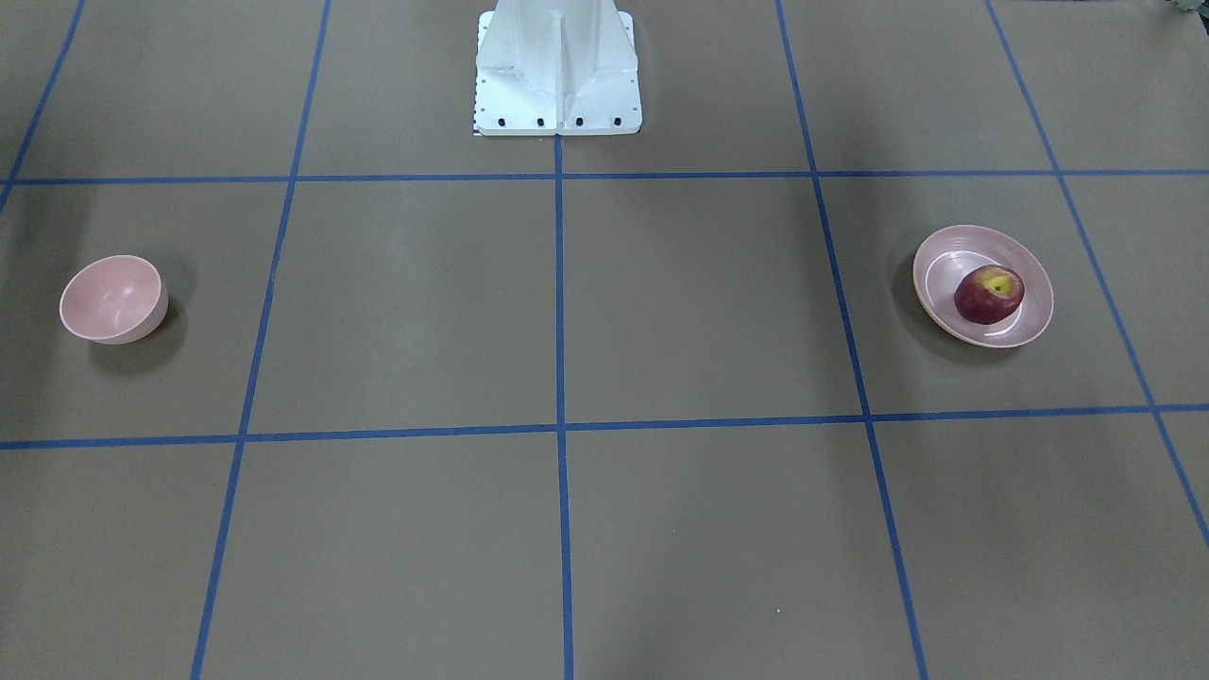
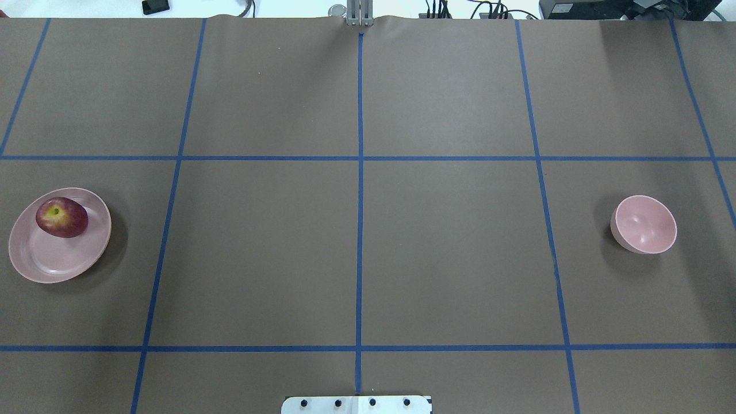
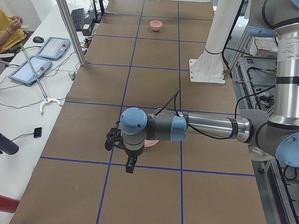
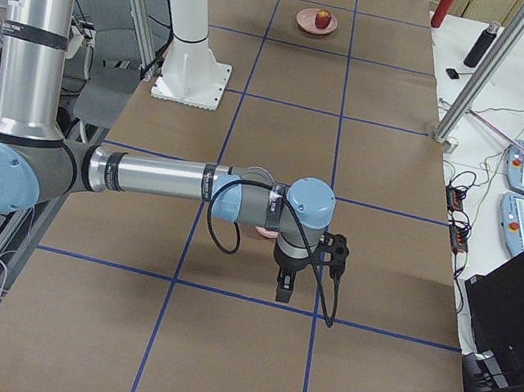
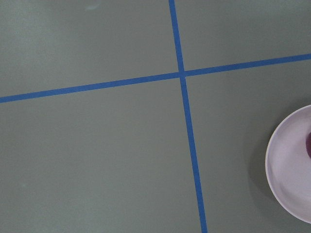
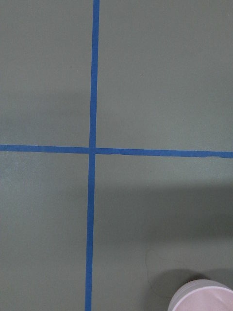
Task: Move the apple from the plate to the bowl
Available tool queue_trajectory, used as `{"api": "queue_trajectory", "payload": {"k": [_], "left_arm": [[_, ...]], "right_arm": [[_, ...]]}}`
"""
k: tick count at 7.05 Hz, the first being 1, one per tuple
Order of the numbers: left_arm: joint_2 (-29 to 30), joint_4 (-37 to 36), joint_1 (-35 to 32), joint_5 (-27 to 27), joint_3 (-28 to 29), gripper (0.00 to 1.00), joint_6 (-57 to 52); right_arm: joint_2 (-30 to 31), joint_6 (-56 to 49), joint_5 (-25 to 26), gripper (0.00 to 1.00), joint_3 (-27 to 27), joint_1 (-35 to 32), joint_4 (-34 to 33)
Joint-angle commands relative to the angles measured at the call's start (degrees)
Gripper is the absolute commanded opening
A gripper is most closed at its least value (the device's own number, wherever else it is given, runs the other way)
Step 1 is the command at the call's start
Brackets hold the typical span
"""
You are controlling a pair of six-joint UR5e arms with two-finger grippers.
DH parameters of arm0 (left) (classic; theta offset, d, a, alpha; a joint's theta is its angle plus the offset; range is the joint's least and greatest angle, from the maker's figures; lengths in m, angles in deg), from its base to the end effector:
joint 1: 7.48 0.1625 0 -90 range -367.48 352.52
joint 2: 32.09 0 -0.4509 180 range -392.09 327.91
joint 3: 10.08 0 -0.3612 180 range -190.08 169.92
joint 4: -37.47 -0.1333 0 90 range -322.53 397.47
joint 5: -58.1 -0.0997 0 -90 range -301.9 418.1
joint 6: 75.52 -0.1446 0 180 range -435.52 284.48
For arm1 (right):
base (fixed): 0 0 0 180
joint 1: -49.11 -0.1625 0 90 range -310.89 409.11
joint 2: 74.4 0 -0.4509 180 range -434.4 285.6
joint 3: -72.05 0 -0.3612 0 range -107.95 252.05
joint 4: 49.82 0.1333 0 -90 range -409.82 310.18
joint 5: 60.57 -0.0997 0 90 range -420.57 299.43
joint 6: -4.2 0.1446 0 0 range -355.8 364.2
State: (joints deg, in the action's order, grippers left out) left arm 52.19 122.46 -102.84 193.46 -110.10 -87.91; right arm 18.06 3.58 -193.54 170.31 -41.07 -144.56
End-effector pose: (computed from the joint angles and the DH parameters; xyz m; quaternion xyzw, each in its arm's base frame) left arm -0.0689 -0.4090 0.6869 0.0538 0.3818 0.0542 0.9211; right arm 0.0361 -0.4415 0.6804 0.0112 -0.3662 -0.0070 0.9305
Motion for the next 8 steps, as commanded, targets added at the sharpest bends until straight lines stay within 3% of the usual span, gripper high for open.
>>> {"api": "queue_trajectory", "payload": {"k": [1,3,5,8], "left_arm": [[0.0,0.0,0.0,0.17,-0.17,0.98,0.09],[0.26,0.09,0.0,-0.09,-0.35,0.98,0.09],[0.18,0.09,0.0,0.17,-0.61,0.98,0.0],[0.35,0.18,0.0,-0.09,-2.37,0.98,-0.44]], "right_arm": [[0.0,0.09,-0.09,1.0,0.0,0.0,0.0],[-0.08,0.17,-0.17,1.0,0.52,0.0,0.0],[-0.44,1.14,-1.13,1.0,4.72,0.09,0.0],[-2.9,1.32,-4.65,1.0,3.87,4.12,-0.09]]}}
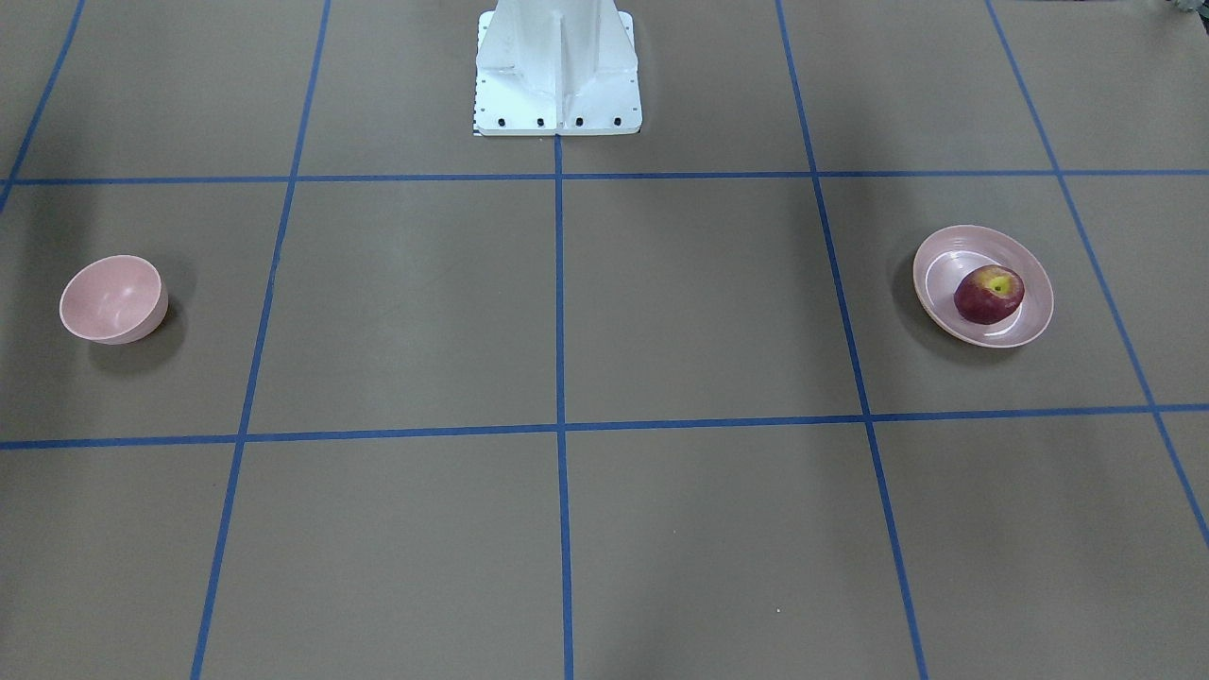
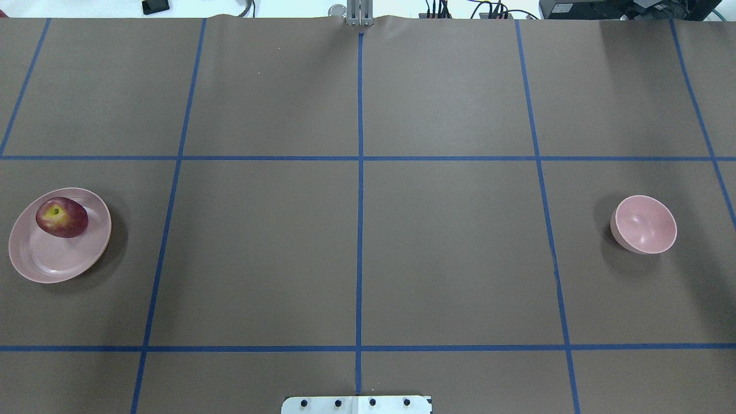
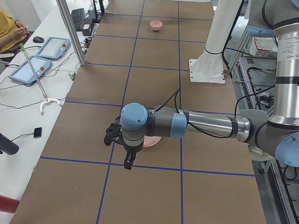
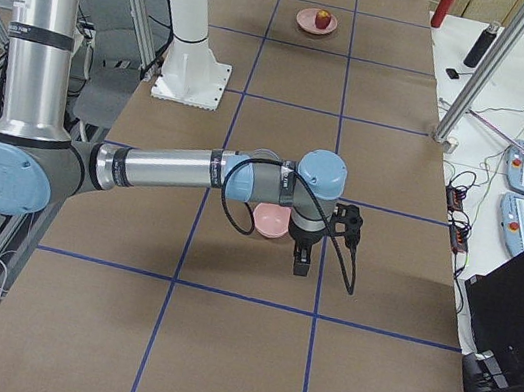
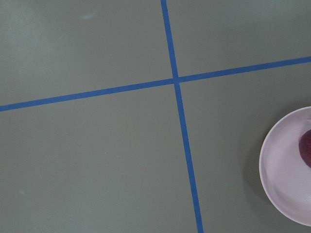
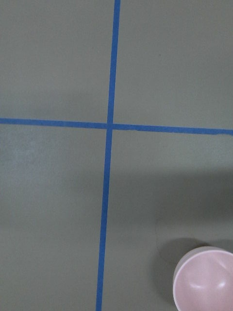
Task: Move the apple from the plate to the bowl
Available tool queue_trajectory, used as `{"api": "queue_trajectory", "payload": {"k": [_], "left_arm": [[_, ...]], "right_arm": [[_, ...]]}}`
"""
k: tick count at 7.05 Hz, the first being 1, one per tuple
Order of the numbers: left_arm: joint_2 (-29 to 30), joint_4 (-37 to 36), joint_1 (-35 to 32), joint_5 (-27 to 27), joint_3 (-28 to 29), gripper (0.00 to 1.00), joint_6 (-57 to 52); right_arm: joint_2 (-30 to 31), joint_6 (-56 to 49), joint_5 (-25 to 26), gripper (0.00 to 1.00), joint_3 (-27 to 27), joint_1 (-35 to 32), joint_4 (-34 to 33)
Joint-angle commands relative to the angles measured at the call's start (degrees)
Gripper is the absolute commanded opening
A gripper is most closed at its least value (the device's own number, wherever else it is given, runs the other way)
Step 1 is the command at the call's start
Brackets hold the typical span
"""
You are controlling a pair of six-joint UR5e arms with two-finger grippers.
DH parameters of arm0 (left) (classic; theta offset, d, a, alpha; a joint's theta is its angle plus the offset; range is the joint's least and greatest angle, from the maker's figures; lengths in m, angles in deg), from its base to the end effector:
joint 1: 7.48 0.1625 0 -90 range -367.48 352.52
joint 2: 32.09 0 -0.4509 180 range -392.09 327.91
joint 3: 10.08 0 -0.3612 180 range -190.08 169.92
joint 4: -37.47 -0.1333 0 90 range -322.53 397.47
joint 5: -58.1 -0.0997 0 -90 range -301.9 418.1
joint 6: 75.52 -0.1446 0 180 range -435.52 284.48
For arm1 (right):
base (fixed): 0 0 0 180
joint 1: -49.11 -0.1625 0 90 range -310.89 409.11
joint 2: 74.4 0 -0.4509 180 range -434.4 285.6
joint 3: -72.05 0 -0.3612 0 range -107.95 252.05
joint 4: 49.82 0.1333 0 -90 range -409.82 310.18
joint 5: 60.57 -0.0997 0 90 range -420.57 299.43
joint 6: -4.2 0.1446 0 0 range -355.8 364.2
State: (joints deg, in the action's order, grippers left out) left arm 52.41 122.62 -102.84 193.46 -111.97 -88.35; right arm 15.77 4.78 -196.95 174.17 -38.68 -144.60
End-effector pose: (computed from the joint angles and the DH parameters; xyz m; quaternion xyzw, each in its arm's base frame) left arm -0.0693 -0.4135 0.6700 0.0732 0.3787 0.0653 0.9203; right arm 0.0107 -0.4642 0.6251 0.0479 -0.3943 -0.0377 0.9170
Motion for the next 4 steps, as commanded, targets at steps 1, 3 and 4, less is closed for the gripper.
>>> {"api": "queue_trajectory", "payload": {"k": [1,3,4], "left_arm": [[0.05,0.01,0.0,0.0,-0.42,0.98,0.0],[-0.04,0.01,0.09,0.18,0.02,0.98,0.0],[-0.22,0.01,0.09,0.26,0.11,0.98,-0.09]], "right_arm": [[-0.34,0.11,-2.21,1.0,-0.16,5.49,0.12],[0.7,2.3,-2.13,1.0,-0.25,8.59,2.39],[3.24,10.4,-1.44,1.0,-0.43,11.65,11.46]]}}
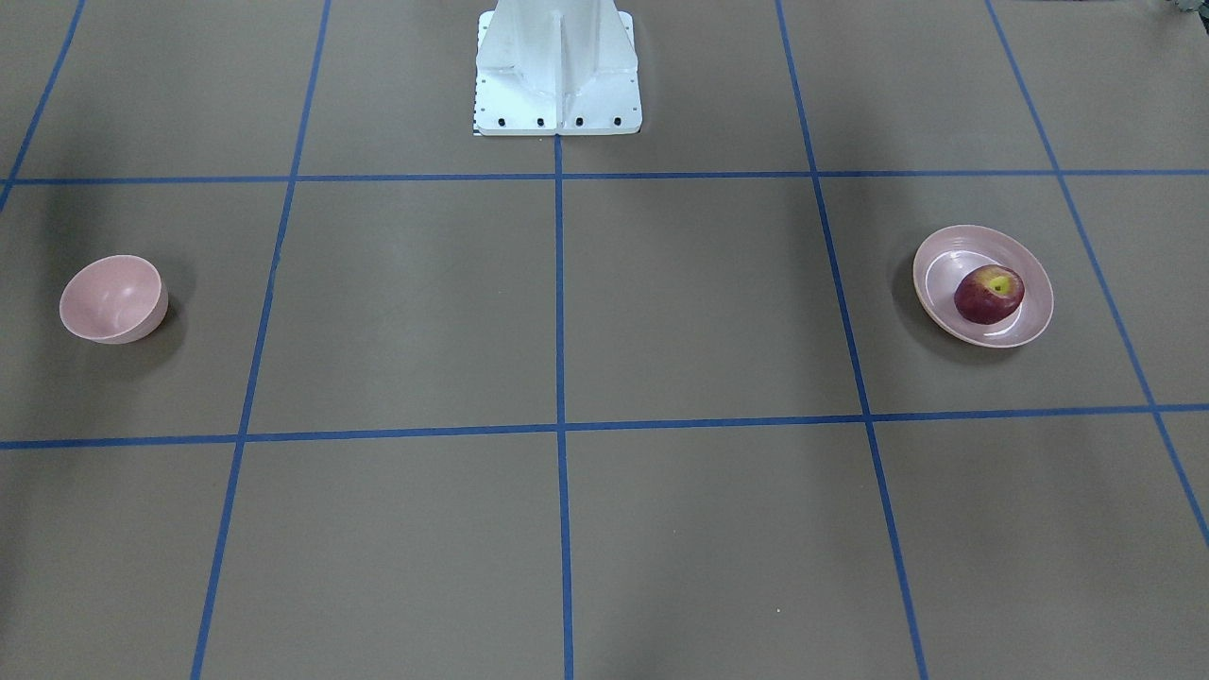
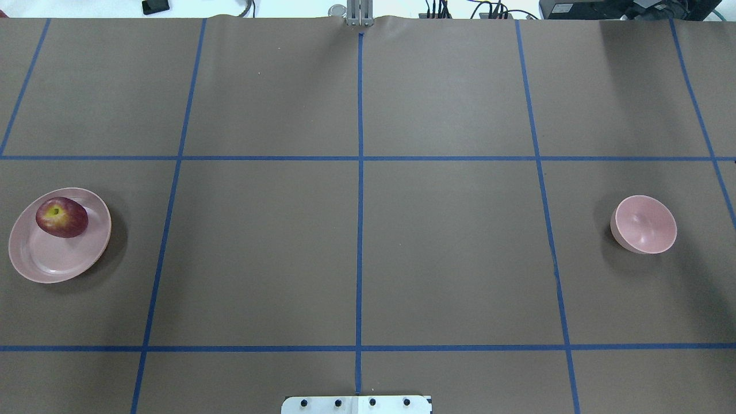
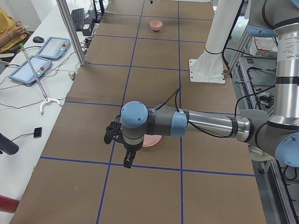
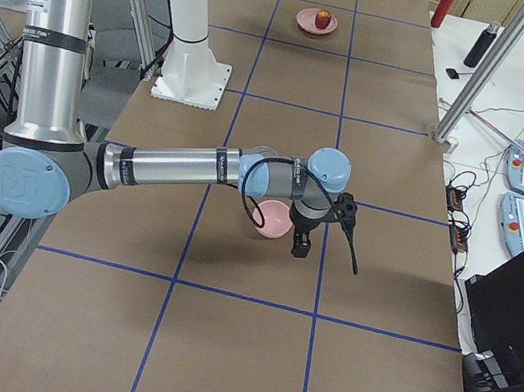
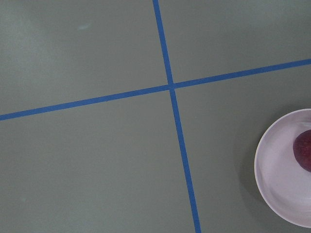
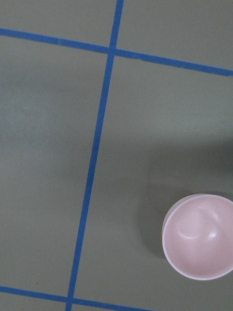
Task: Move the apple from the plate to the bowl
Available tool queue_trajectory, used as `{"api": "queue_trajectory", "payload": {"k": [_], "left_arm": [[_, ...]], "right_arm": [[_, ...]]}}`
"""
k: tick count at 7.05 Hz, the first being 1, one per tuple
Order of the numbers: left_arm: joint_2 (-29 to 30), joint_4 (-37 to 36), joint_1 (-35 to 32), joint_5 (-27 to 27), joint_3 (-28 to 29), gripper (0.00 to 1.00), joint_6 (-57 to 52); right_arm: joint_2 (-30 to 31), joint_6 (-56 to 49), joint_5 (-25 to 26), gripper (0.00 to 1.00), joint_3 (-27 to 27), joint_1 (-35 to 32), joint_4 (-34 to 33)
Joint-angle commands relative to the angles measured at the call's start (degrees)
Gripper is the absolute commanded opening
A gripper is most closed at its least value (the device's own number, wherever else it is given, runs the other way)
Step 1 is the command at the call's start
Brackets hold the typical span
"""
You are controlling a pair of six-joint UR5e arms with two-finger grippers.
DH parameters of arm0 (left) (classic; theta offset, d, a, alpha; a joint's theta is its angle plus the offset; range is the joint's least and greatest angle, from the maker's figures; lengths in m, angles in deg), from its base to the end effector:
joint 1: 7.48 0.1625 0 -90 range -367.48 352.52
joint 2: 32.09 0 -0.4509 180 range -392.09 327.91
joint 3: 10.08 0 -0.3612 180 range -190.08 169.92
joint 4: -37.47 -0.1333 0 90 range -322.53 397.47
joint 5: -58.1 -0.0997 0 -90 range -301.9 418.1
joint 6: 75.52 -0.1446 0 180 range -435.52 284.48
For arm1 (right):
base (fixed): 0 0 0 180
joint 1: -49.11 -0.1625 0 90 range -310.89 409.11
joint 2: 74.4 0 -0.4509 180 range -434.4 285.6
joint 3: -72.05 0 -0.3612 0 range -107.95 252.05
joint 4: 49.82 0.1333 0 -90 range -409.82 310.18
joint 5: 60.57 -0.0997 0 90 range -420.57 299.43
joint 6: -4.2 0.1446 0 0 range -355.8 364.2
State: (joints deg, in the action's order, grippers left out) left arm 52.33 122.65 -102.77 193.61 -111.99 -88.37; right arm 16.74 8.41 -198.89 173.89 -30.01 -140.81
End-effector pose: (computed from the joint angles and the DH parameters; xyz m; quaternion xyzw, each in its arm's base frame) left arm -0.0685 -0.4129 0.6701 0.0730 0.3800 0.0659 0.9197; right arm -0.0621 -0.4569 0.6242 0.0230 -0.4144 -0.0875 0.9056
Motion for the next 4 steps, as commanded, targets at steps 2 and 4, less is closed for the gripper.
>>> {"api": "queue_trajectory", "payload": {"k": [2,4], "left_arm": [[-0.13,-0.02,0.02,0.11,0.22,0.98,-0.07],[-0.13,-0.11,0.1,0.19,0.22,0.98,0.02]], "right_arm": [[6.58,26.11,7.43,1.0,-3.89,12.28,30.24],[6.68,34.7,8.59,0.97,-12.76,16.35,47.42]]}}
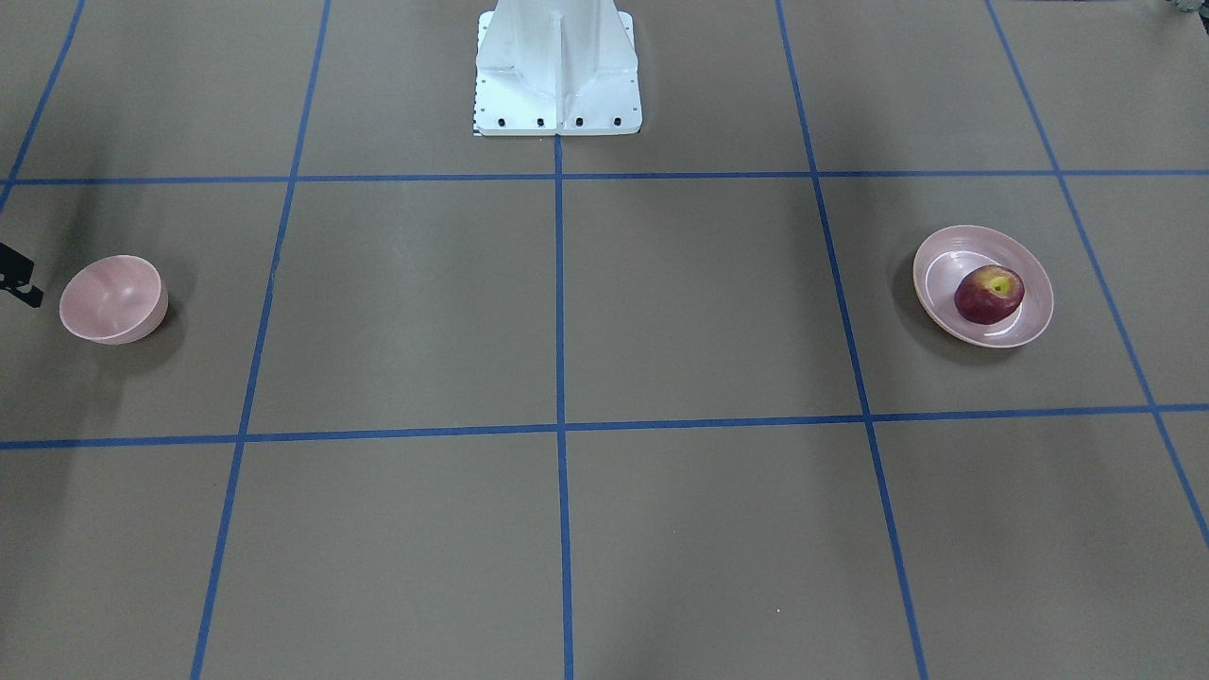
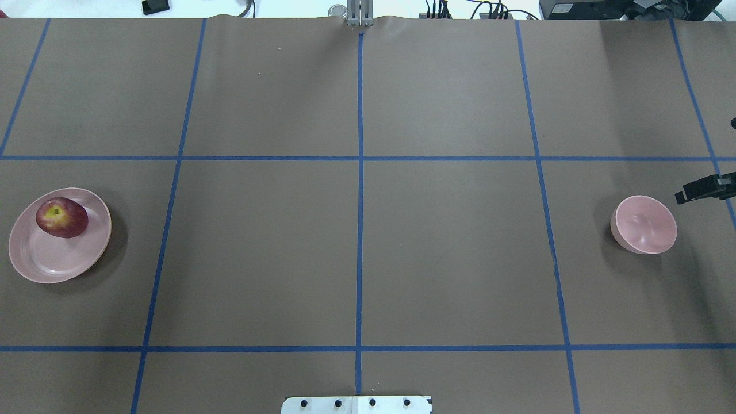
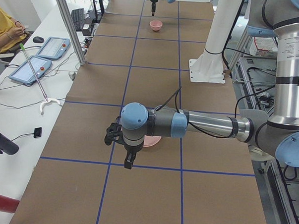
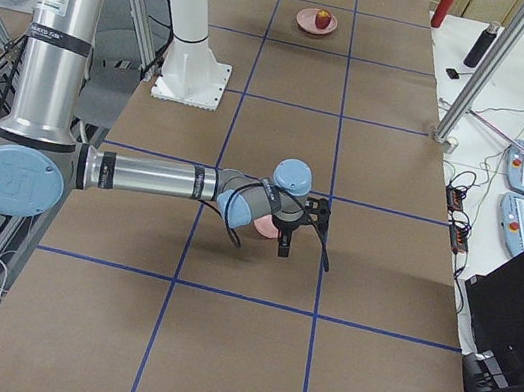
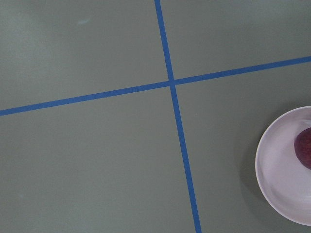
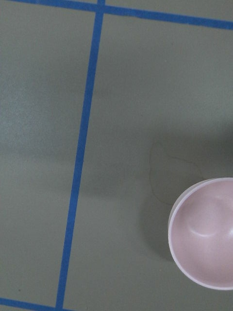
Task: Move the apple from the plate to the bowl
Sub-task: 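Lower the right gripper to the pink bowl rim and grasp it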
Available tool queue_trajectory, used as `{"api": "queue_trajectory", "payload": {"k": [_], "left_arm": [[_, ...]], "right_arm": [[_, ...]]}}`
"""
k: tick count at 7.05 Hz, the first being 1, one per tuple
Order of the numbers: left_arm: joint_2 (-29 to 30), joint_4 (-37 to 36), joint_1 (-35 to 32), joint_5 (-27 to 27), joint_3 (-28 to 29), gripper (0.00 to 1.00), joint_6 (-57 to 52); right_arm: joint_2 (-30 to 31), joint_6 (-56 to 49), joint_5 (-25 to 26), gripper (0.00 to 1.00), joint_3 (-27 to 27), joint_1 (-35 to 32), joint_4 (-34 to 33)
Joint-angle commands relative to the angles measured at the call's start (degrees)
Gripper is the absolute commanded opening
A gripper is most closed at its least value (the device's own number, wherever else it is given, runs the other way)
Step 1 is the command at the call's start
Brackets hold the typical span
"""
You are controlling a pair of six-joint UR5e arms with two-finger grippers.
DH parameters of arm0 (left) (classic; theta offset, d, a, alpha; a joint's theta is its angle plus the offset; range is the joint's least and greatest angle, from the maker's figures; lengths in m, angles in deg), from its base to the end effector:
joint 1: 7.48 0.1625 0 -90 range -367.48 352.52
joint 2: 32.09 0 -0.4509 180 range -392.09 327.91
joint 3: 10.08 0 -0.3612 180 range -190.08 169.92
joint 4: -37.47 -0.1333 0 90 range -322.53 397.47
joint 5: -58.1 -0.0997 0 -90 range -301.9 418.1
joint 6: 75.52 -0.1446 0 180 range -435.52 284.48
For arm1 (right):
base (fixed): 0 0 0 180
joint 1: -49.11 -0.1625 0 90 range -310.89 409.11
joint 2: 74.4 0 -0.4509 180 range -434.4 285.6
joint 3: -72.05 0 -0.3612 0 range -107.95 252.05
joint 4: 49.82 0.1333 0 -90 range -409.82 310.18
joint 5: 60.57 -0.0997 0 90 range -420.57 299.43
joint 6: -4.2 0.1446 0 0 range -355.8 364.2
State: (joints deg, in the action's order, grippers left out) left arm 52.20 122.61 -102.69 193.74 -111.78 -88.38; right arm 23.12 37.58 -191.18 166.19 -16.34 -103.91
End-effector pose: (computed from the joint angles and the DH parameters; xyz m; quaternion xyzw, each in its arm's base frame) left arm -0.0676 -0.4116 0.6726 0.0699 0.3816 0.0653 0.9194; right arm -0.1491 -0.4207 0.6698 0.0685 -0.4187 -0.0276 0.9051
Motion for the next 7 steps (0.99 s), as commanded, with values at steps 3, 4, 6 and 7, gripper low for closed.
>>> {"api": "queue_trajectory", "payload": {"k": [3,4,6,7], "left_arm": [[-1.14,0.02,0.03,0.07,-0.08,0.98,-0.06],[-1.15,0.02,0.03,0.07,-0.08,0.98,-0.06],[-1.15,0.02,0.03,0.07,-0.08,0.98,-0.06],[-1.23,0.02,0.03,0.07,-0.08,0.98,-0.06]], "right_arm": [[1.18,5.82,0.89,0.32,-5.73,4.1,12.52],[1.18,5.82,0.8,0.22,-5.38,4.36,12.52],[1.27,5.91,0.36,0.04,-4.06,4.46,12.43],[1.27,5.91,0.27,0.0,-3.97,4.54,12.43]]}}
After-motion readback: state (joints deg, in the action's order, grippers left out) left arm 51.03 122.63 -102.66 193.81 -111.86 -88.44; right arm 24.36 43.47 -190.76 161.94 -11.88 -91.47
